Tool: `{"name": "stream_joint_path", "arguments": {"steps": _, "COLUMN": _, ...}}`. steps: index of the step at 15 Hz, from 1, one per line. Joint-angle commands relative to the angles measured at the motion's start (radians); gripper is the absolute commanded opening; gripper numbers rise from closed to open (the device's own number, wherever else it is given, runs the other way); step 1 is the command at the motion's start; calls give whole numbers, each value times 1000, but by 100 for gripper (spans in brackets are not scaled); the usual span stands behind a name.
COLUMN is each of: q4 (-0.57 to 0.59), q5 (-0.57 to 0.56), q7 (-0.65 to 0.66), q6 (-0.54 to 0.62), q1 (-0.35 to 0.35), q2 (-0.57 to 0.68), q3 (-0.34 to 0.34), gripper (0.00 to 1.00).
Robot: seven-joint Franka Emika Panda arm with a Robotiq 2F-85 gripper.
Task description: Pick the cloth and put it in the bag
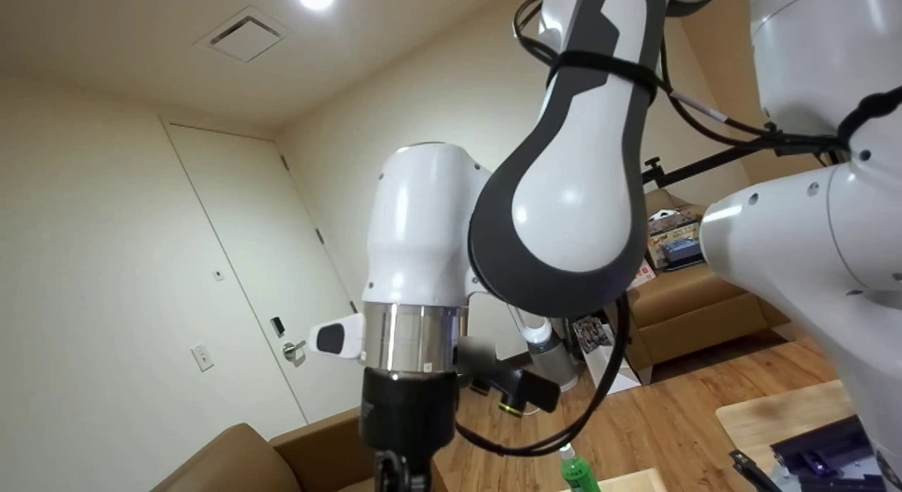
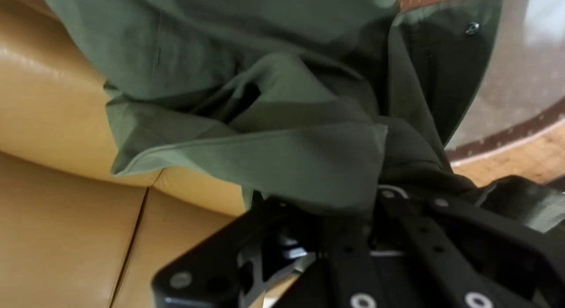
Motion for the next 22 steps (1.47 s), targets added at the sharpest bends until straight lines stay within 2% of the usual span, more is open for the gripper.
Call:
{"name": "stream_joint_path", "arguments": {"steps": 1, "q4": 0, "q5": 73, "q7": -114, "q6": -97, "q1": -67, "q2": 28, "q3": 46, "gripper": 6}}
{"name": "stream_joint_path", "arguments": {"steps": 2, "q4": 1, "q5": 96, "q7": -96, "q6": -69, "q1": -79, "q2": 22, "q3": 76, "gripper": 10}}
{"name": "stream_joint_path", "arguments": {"steps": 6, "q4": 1, "q5": 104, "q7": -117, "q6": -83, "q1": -100, "q2": 32, "q3": 89, "gripper": 10}}
{"name": "stream_joint_path", "arguments": {"steps": 7, "q4": 3, "q5": 115, "q7": -111, "q6": -107, "q1": -91, "q2": 30, "q3": 91, "gripper": 6}}
{"name": "stream_joint_path", "arguments": {"steps": 11, "q4": 0, "q5": 172, "q7": -89, "q6": -99, "q1": -72, "q2": 176, "q3": 193, "gripper": 6}}
{"name": "stream_joint_path", "arguments": {"steps": 12, "q4": -2, "q5": 249, "q7": -139, "q6": -111, "q1": -13, "q2": 229, "q3": 184, "gripper": 6}}
{"name": "stream_joint_path", "arguments": {"steps": 14, "q4": 15, "q5": 361, "q7": -185, "q6": -133, "q1": 15, "q2": 333, "q3": 218, "gripper": 6}}
{"name": "stream_joint_path", "arguments": {"steps": 16, "q4": 53, "q5": 475, "q7": -259, "q6": -191, "q1": 7, "q2": 430, "q3": 262, "gripper": 6}}
{"name": "stream_joint_path", "arguments": {"steps": 18, "q4": 106, "q5": 559, "q7": -350, "q6": -276, "q1": -54, "q2": 517, "q3": 339, "gripper": 6}}
{"name": "stream_joint_path", "arguments": {"steps": 20, "q4": 156, "q5": 550, "q7": -377, "q6": -338, "q1": -145, "q2": 588, "q3": 428, "gripper": 6}}
{"name": "stream_joint_path", "arguments": {"steps": 22, "q4": 192, "q5": 480, "q7": -345, "q6": -355, "q1": -232, "q2": 637, "q3": 508, "gripper": 6}}
